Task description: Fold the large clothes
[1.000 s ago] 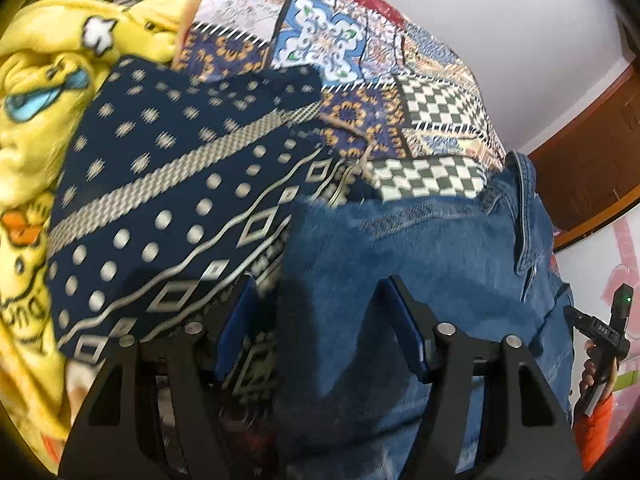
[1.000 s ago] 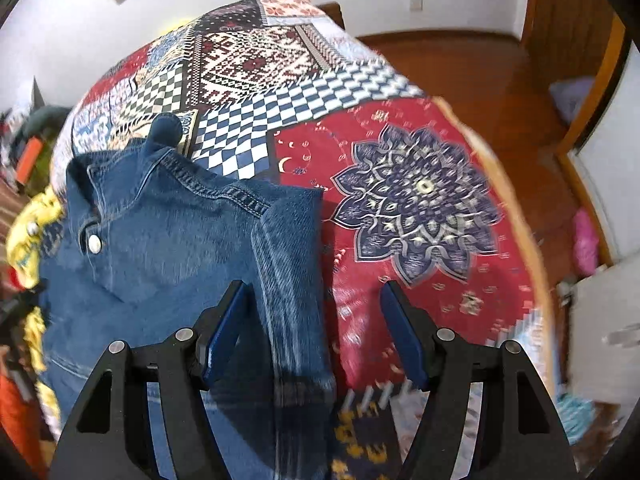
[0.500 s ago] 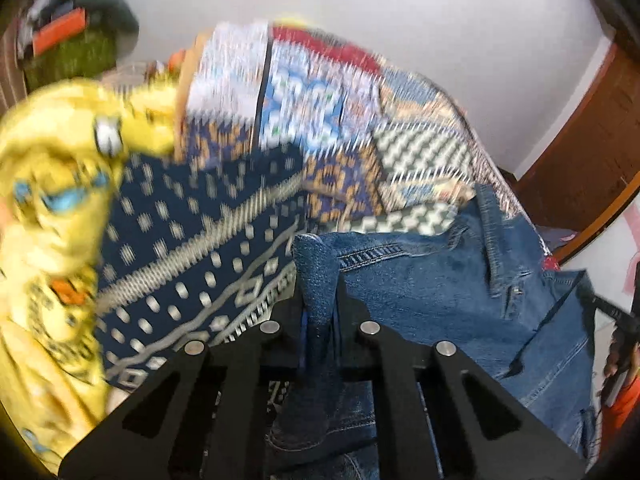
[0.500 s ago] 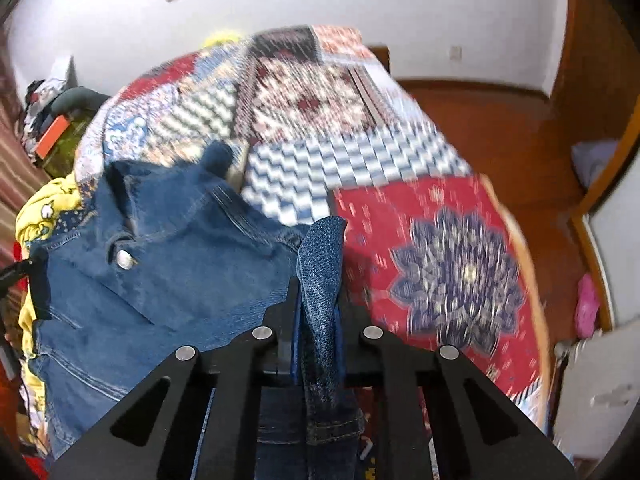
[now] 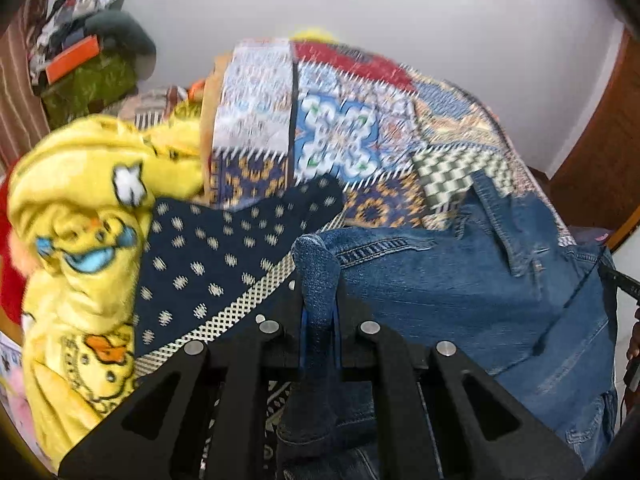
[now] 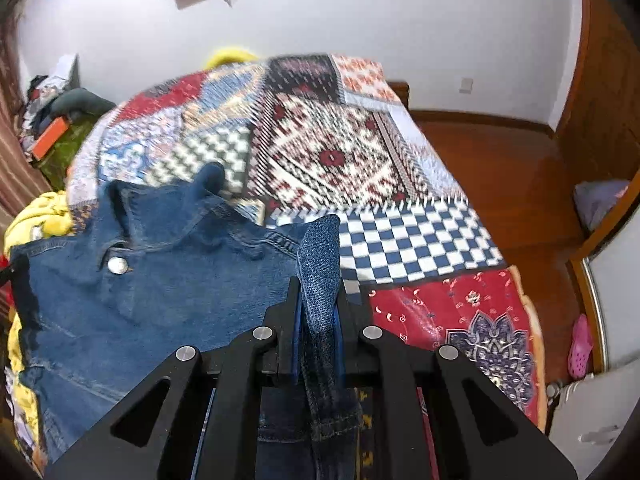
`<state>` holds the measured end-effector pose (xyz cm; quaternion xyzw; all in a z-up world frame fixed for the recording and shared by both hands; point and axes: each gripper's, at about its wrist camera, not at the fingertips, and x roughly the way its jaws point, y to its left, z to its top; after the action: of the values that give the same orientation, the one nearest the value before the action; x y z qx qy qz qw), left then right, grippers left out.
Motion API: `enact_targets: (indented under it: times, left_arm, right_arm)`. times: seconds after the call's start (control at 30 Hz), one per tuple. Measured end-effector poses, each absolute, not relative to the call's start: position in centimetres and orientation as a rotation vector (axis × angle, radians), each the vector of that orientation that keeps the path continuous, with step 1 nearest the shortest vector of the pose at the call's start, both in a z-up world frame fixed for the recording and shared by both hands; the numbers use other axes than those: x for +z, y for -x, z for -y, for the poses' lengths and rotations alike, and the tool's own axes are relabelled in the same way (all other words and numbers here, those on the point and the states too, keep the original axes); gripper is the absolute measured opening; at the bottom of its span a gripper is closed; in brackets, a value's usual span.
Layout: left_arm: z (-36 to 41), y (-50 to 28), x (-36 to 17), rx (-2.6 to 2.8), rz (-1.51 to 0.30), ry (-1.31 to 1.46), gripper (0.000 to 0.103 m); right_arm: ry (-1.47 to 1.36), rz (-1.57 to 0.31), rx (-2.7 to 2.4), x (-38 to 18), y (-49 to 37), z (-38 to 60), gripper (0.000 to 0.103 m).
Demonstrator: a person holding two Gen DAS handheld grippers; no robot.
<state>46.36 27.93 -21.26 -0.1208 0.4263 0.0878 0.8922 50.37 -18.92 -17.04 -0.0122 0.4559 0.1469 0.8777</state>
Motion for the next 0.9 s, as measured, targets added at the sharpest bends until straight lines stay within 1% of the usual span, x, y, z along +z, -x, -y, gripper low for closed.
enact_targets:
  times: [0.2, 0.37, 0.4, 0.47, 0.53, 0.6, 0.67, 0.73, 0.77, 0.8, 0.83, 0.87, 0.9]
  left_arm:
    - [-27.8, -47.7, -25.1, 0.197, -0.949, 0.247, 0.011]
    - [-27.5, -47.5, -26.3, 0.239, -0.966, 0.214, 0.02]
    - [-27.4, -47.2, -26.1, 0.246, -0.961, 0.201, 0.022]
    - [-27.0, -46.6, -25.6, 0.255, -0.964, 0.174, 0.023]
    - [-26.5, -45.8, -24.7, 0.25, -0.973, 0.15, 0.025]
    - [-25.9, -45.0, -23.6, 0.237, -0.971, 0.132, 0.028]
    - [-25.0, -43.8, -22.0, 0.216, -0.952, 0.117, 0.032]
    - [-23.9, -42.3, -20.1, 0.197, -0.926, 0.1, 0.042]
    - [-23.5, -41.8, -19.3, 0.19, -0.914, 0.093, 0.046]
    - [-22.8, -40.8, -18.2, 0.179, -0.893, 0.082, 0.052]
    - [-22.3, -40.1, -17.3, 0.169, -0.879, 0.073, 0.06]
    - [-21.6, -39.0, -16.2, 0.155, -0.863, 0.061, 0.063]
    - [-21.1, -38.3, -15.4, 0.146, -0.852, 0.052, 0.071]
  right_arm:
    - [0.048, -1.012, 0.29, -20.5, -51.2, 19.0, 0.012]
    - [0.088, -0.994, 0.267, -21.1, -51.0, 18.9, 0.017]
    - [0.096, -0.987, 0.26, -20.9, -50.7, 18.8, 0.021]
    - [0.124, -0.979, 0.236, -20.5, -50.3, 18.6, 0.022]
    - [0.15, -0.982, 0.221, -19.8, -49.7, 18.5, 0.026]
    - [0.169, -0.979, 0.217, -18.9, -48.8, 18.4, 0.035]
    - [0.178, -0.962, 0.228, -17.8, -47.9, 18.4, 0.041]
    - [0.176, -0.942, 0.232, -16.3, -46.6, 18.6, 0.046]
    - [0.174, -0.936, 0.236, -15.6, -45.9, 18.6, 0.052]
    - [0.168, -0.927, 0.244, -14.8, -45.2, 18.7, 0.059]
    - [0.161, -0.915, 0.251, -14.0, -44.4, 18.8, 0.063]
    - [0.155, -0.901, 0.257, -13.2, -43.5, 18.8, 0.069]
    - [0.151, -0.886, 0.266, -12.3, -42.5, 18.9, 0.072]
